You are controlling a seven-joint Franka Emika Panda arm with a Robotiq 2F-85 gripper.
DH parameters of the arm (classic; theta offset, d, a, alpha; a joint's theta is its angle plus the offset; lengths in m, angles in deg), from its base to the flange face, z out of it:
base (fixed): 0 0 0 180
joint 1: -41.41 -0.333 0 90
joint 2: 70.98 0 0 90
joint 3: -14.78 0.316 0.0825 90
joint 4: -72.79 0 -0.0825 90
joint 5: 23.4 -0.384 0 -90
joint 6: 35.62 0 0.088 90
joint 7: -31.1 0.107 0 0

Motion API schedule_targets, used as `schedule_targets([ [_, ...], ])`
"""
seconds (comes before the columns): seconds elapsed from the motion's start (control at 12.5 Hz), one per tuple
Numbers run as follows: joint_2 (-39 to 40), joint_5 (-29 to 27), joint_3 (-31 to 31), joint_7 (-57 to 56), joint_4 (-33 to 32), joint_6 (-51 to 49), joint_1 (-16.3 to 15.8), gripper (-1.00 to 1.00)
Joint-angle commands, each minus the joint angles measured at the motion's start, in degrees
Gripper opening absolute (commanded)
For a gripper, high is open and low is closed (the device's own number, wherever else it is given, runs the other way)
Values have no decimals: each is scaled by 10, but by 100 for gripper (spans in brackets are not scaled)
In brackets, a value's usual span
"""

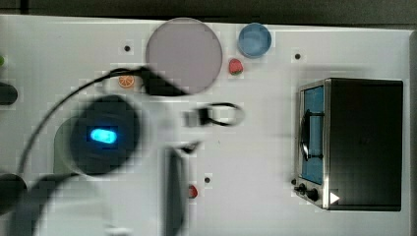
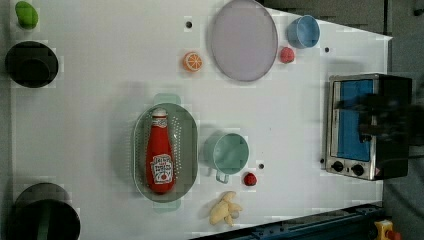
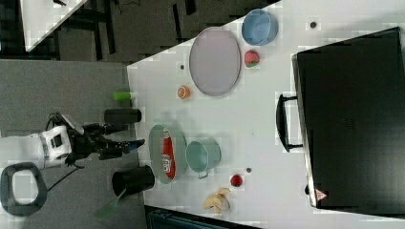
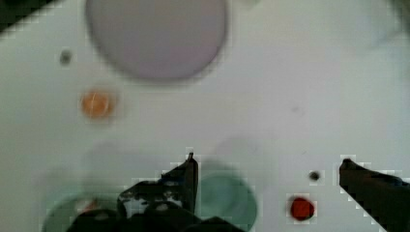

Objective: Pick ketchup from strainer and place it on the table

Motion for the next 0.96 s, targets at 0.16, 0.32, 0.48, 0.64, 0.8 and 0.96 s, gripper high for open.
schedule_targets([
  [0.16,30,0,109,-11,-9,83,-28,100],
  [0.32,55,0,154,-11,-10,118,-29,100],
  [0.48,88,0,197,-11,-13,147,-30,100],
  [0.64,127,3,231,-10,-21,164,-30,100],
  [0.8,161,27,248,5,-37,181,-31,100],
  [0.96,194,62,253,39,-55,211,-35,100],
])
